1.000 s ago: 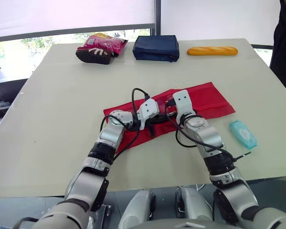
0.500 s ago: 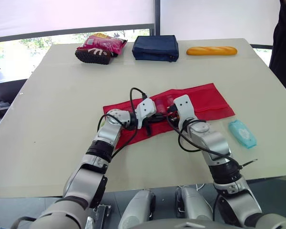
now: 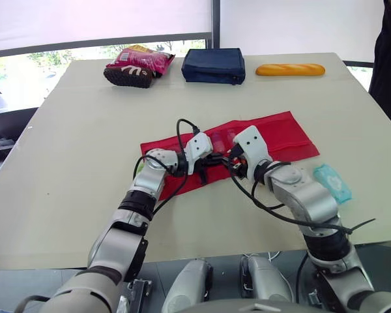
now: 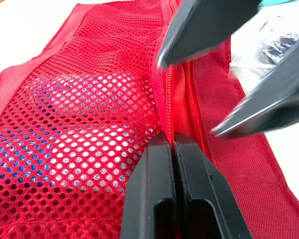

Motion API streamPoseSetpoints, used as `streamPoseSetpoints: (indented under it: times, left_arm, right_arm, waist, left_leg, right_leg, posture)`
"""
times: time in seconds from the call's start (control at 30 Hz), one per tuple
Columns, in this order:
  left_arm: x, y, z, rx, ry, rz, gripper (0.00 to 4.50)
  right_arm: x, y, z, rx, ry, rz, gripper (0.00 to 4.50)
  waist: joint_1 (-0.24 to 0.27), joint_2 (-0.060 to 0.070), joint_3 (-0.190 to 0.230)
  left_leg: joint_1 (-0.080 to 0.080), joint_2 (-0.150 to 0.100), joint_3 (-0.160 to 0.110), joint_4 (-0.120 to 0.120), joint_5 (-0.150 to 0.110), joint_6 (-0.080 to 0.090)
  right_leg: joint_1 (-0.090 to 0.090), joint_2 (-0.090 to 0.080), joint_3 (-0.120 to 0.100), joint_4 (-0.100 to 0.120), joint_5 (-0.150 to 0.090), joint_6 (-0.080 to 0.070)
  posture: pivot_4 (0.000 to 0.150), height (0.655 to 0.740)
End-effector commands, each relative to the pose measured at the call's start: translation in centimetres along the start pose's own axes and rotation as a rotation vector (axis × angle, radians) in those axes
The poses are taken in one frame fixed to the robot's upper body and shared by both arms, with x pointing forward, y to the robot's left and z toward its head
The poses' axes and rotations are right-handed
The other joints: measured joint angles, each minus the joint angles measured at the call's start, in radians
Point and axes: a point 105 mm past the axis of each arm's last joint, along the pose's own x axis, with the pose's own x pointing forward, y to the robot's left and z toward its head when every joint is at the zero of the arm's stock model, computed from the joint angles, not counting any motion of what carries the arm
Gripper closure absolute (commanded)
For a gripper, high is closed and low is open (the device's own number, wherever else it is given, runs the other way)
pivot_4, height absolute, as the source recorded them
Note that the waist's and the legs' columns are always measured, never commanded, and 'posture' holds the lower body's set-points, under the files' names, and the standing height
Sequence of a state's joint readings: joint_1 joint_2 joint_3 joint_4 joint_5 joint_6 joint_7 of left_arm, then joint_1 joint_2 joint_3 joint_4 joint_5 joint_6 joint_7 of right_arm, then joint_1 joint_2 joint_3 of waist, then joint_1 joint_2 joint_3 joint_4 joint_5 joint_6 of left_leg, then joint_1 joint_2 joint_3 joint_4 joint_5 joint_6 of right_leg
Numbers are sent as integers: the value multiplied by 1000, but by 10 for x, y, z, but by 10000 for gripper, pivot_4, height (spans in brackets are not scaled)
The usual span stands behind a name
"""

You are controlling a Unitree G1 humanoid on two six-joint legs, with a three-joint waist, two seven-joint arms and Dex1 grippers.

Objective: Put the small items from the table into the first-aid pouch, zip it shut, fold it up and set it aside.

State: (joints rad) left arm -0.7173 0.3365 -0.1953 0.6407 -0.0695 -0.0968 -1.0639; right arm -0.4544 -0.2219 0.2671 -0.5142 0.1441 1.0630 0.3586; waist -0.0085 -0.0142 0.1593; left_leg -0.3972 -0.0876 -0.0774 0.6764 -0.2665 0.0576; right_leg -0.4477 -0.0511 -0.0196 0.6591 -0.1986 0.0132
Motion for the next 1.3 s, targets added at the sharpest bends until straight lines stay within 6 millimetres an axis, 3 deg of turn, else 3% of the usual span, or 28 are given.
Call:
streamPoseSetpoints:
  times: [0.03, 0.17, 0.27, 0.43, 0.73, 1.03, 1.3]
  left_arm:
    - [-3, 7, 7, 26, -12, 27, 45000]
    - [-4, 8, 7, 28, -14, 37, 45000]
    - [-5, 7, 5, 34, -9, 29, 45000]
    - [-6, 9, 4, 37, -6, 33, 45000]
    - [-14, 14, 2, 54, 14, 35, 45000]
    - [-19, 16, 0, 63, 30, 27, 45000]
    - [-19, 18, 3, 73, 30, 18, 45000]
  right_arm:
    - [-27, -5, 17, -31, -106, -2, 20856]
    - [-79, -22, 16, -89, -236, -80, 20856]
    - [-117, -22, 10, -87, -303, -79, 20856]
    - [-172, -28, -4, -31, -314, -128, 155]
    - [-262, -25, -33, -37, -128, -180, 155]
    - [-300, -25, -33, -64, -63, -220, 155]
    - [-303, -30, -29, -91, -54, -217, 155]
  waist:
    - [-1, 0, 0]
    - [7, 0, 0]
    - [9, 0, 0]
    - [7, 0, 0]
    - [22, 0, 0]
    - [24, -1, 1]
    - [26, -1, 1]
  left_leg:
    - [0, 0, 0, 0, 0, 0]
    - [0, 0, -1, 0, 0, 0]
    - [-1, 0, -1, 0, 0, 0]
    - [1, 1, -1, 0, 0, 0]
    - [2, 3, 0, -1, -3, 5]
    - [2, 4, 1, -1, -4, 6]
    - [2, 4, 0, -1, -4, 6]
  right_leg:
    - [0, 0, 0, 0, 0, 0]
    - [0, 0, -1, 0, 0, 0]
    - [1, 0, -1, -2, 0, 1]
    - [3, 1, -2, -1, 0, 1]
    - [4, 1, -2, -2, -1, 2]
    - [5, 0, -2, -5, -3, 5]
    - [5, 0, -3, -7, -3, 5]
  posture:
    - [1500, 7390]
    - [1500, 7390]
    - [1500, 7390]
    - [1500, 7390]
    - [1500, 7390]
    - [1500, 7390]
    - [1500, 7390]
